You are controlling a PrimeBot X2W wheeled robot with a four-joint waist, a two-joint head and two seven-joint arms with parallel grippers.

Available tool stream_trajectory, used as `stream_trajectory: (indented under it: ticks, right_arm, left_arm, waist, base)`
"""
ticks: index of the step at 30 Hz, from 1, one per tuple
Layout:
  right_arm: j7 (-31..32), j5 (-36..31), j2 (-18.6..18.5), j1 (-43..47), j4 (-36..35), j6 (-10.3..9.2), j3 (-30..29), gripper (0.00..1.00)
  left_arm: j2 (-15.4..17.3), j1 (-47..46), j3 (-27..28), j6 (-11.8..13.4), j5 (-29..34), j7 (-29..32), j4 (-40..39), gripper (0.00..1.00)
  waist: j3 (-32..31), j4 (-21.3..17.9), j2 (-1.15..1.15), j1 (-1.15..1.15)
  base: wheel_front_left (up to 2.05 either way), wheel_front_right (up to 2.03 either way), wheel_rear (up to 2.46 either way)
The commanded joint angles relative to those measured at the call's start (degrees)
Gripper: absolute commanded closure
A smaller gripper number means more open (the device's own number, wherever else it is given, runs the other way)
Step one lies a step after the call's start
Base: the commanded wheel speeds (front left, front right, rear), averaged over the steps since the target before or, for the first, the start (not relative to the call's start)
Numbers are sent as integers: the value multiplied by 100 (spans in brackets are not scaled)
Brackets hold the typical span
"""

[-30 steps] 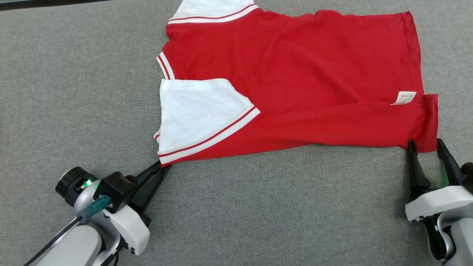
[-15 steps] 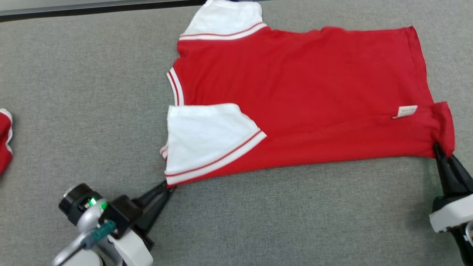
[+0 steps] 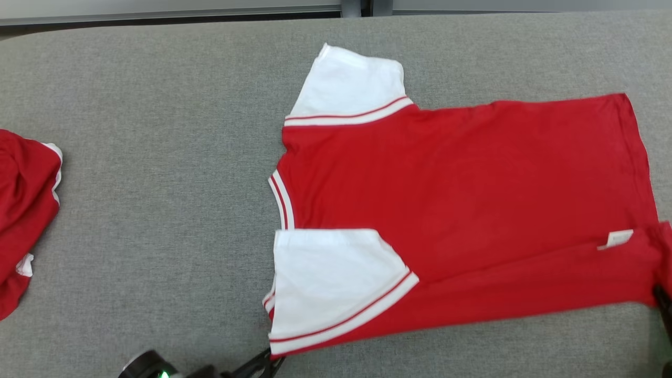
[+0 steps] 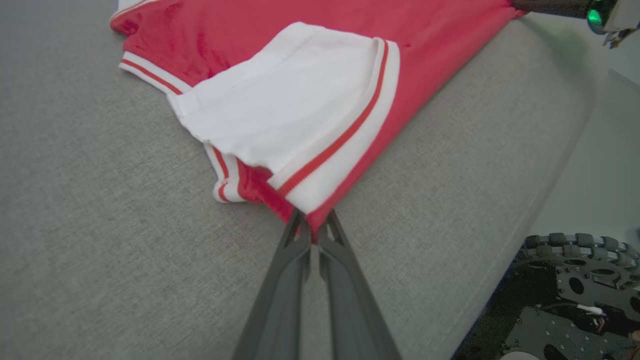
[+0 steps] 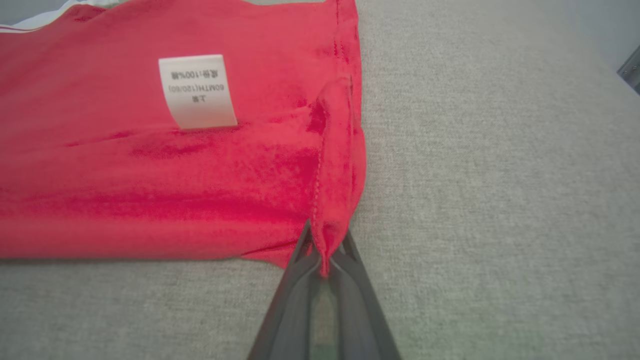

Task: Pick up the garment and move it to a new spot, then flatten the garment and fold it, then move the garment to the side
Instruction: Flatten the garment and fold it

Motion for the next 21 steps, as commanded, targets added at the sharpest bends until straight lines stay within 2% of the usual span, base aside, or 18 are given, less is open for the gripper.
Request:
stream_trajectory:
  ticks: [1, 6, 7, 8, 9, 10, 14, 15, 16, 18, 21]
  right_arm:
    - [25, 65, -42, 136, -20, -13, -24, 100]
    - [129, 248, 6, 583, -279, -13, -164, 100]
    - [124, 227, 67, 663, -273, -14, -348, 51]
    - [129, 187, 98, 699, -277, -14, -432, 0]
    - [112, 122, 117, 720, -301, -15, -543, 0]
    - [108, 130, 177, 763, -301, -13, -660, 0]
    - [439, 198, 296, 1090, -343, -12, -940, 0]
    - [177, -726, 425, 1055, -586, -12, -1582, 0]
    - [71, -1120, 620, 853, -779, -12, -1713, 0]
    - [17, -1412, 872, 646, -997, -12, -1745, 0]
    - [-10, -1760, 1171, 303, -1294, -12, -1738, 0]
  left_arm:
    - [60, 105, 10, 50, -44, -6, -26, 100]
    - [-4, 453, 80, 210, -324, -135, 22, 100]
    - [-9, 493, 33, 189, -333, -90, 95, 100]
    - [-12, 520, -5, 167, -395, -19, 143, 60]
    - [-25, 503, -4, 159, -407, 1, 141, 20]
    - [-16, 471, -6, 175, -383, 37, 149, 0]
    - [31, 495, -39, 238, -436, 271, 161, 0]
    - [150, 351, 370, 595, -430, 196, -169, 0]
    - [242, 63, 580, 697, -272, 144, -257, 0]
    - [169, -284, 797, 736, -281, 62, -303, 0]
    - [-14, -1049, 1088, 581, -470, -5, -128, 0]
  waist:
    - [-19, 27, 0, 0]
    - [-27, 38, 0, 0]
    - [-47, 41, 0, 0]
    - [-61, 43, 0, 0]
    - [-77, 44, 0, 0]
    - [-93, 42, 0, 0]
    - [-161, 22, 0, 0]
    - [-241, -87, 0, 0]
    - [-261, -109, 0, 0]
    - [-253, -117, 0, 0]
    - [-152, -111, 0, 0]
  base:
    - [0, 0, 0]
    - [0, 0, 0]
    - [0, 0, 0]
    - [0, 0, 0]
    - [0, 0, 0]
    - [0, 0, 0]
    - [0, 0, 0]
    - [0, 0, 0]
    - [0, 0, 0]
    - [0, 0, 0]
    - [0, 0, 0]
